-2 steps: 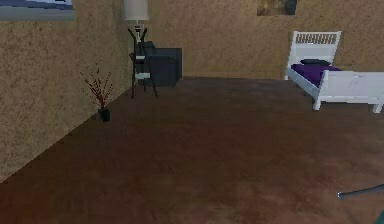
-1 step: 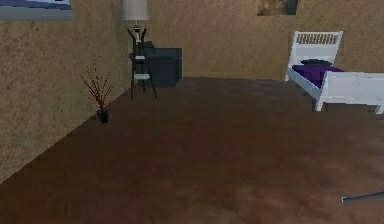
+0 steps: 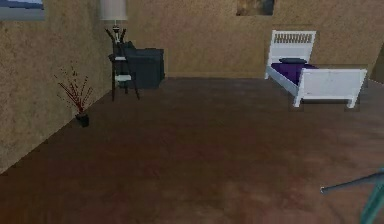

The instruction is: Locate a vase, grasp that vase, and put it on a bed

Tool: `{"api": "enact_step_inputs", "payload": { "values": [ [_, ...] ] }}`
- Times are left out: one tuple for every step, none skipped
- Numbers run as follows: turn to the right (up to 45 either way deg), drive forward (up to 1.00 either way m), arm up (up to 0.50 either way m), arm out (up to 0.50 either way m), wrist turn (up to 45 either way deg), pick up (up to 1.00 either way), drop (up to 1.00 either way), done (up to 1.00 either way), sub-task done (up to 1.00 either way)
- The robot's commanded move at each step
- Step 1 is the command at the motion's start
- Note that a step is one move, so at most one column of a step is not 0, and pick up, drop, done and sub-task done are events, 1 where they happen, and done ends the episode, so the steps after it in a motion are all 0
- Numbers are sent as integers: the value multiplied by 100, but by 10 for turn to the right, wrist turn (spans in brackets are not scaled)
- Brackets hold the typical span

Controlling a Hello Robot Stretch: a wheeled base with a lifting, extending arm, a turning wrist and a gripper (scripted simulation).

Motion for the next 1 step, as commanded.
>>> {"api": "enact_step_inputs", "payload": {
  "values": [
    [0, 80, 0, 0, 0, 0, 0, 0, 0]
  ]
}}
